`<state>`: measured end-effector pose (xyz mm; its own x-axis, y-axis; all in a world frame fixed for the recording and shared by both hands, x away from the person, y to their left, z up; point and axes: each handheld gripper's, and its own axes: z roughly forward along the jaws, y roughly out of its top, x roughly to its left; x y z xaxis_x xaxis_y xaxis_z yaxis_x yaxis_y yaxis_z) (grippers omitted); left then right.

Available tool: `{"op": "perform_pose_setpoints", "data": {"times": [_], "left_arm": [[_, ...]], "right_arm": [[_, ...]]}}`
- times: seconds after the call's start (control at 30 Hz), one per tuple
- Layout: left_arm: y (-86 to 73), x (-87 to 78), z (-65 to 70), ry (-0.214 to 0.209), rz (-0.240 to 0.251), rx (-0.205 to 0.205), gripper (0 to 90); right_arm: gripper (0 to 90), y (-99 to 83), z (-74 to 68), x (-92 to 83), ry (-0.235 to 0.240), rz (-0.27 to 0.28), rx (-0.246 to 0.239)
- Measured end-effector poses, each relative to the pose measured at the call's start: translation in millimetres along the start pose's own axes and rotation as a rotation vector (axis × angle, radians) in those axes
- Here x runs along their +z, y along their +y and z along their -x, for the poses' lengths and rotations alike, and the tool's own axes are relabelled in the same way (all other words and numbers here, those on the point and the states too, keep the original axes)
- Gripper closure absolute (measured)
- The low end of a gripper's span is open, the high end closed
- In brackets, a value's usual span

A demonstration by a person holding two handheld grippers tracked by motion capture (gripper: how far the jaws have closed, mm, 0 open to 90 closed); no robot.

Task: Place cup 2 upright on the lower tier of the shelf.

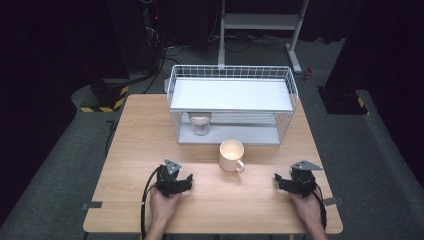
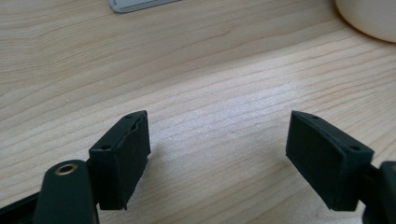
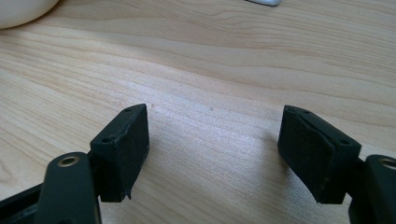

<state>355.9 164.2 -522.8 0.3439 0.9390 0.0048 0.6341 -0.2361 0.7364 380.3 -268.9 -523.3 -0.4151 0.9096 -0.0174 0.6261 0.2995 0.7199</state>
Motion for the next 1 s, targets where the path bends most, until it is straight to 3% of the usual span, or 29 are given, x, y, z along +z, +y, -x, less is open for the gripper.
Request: {"op": "perform_pose_setpoints", "data": {"times": [0.33, 0.47, 0.63, 0.7, 0.73, 0.9, 1.0], "left_arm": [[-0.8, 3.3, 2.1, 0.003, -0.013, 0.006, 22.5], [-3.9, 2.7, 2.6, 0.015, 0.006, -0.004, 22.7], [-4.7, 1.9, 3.2, 0.019, 0.006, -0.009, 22.2], [-4.7, 2.0, 3.2, 0.019, 0.007, -0.008, 22.2], [-4.7, 1.9, 3.3, 0.018, 0.006, -0.010, 22.2], [-4.8, 1.9, 3.6, 0.017, 0.006, -0.012, 22.2], [-4.8, 2.0, 3.6, 0.017, 0.007, -0.012, 22.2]], "right_arm": [[26.3, -0.4, -3.5, -1.8, 0.008, -0.006, 0.002], [23.3, -1.9, -9.2, -3.6, 0.047, 0.012, 0.000], [25.1, -1.0, -32.6, -8.2, 0.134, 0.039, -0.039], [26.2, -0.5, -36.1, -8.3, 0.146, 0.042, -0.049], [27.3, 1.8, -47.4, -7.7, 0.182, 0.048, -0.073], [23.0, 11.7, -68.1, -5.1, 0.228, 0.083, -0.119], [20.0, 16.1, -73.4, -4.2, 0.239, 0.090, -0.118]]}}
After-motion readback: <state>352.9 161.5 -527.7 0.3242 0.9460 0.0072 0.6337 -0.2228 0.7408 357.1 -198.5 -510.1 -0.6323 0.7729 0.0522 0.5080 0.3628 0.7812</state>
